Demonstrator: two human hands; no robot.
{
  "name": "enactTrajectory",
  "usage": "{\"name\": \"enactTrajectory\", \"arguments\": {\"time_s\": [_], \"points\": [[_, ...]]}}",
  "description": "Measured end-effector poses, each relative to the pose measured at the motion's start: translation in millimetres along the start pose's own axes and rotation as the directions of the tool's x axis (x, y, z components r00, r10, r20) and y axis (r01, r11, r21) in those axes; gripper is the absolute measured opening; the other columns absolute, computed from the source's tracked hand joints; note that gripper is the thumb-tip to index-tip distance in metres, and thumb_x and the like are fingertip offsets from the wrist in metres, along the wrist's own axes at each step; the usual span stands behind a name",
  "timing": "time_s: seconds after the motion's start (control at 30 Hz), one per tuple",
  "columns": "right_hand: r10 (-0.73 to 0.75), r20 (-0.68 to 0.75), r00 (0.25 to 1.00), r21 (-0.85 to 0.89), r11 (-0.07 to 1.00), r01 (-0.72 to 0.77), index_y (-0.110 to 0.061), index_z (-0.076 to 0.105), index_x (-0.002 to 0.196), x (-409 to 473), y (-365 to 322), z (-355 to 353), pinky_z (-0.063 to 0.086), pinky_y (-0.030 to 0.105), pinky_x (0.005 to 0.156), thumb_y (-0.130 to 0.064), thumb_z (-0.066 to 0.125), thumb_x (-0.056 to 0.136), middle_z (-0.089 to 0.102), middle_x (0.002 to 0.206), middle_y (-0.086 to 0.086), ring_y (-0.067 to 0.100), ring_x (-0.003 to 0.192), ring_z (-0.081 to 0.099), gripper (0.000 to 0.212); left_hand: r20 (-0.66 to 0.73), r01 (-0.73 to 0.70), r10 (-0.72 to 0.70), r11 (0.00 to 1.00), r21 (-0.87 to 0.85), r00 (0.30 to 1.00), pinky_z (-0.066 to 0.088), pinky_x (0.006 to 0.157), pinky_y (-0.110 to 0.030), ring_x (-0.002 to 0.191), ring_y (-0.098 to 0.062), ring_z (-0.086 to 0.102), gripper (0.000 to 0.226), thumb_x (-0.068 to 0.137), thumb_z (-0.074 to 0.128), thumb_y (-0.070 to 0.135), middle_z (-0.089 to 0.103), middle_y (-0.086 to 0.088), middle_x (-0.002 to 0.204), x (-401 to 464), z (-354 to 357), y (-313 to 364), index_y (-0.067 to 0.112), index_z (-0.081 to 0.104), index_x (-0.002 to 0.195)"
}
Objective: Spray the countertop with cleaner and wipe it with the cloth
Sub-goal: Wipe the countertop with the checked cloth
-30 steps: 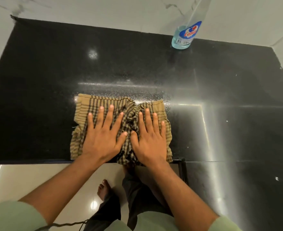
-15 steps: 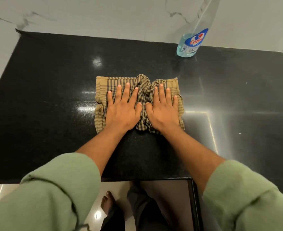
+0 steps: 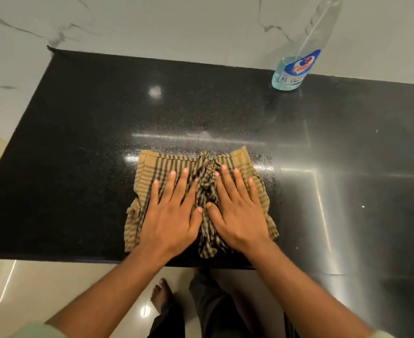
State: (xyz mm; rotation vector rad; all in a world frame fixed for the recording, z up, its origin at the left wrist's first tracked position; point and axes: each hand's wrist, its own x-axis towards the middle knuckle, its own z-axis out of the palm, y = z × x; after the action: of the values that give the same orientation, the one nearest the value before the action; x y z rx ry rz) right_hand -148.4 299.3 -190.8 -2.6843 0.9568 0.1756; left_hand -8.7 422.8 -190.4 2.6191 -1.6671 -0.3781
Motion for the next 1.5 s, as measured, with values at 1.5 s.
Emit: {"name": "enactTrajectory", "arguments": {"time_s": [1.5], "points": [[0.053, -0.065, 0.997, -0.027, 0.998, -0.055, -0.024, 0.001, 0.163, 160.4, 65.8, -45.9, -0.003, 0.046, 0.128, -0.048, 0.021, 0.103, -0.006, 0.171, -0.003, 0.018, 0.158, -0.007, 0.068, -0.097, -0.009, 0.012, 0.999, 0.031, 0.995, 0.006, 0.126, -0.059, 0.159, -0.03, 0.002, 0.071, 0.101, 0.007, 0.046, 0.004, -0.008, 0.173, 181.9, -25.6, 15.6, 0.012, 0.013, 0.164]]}}
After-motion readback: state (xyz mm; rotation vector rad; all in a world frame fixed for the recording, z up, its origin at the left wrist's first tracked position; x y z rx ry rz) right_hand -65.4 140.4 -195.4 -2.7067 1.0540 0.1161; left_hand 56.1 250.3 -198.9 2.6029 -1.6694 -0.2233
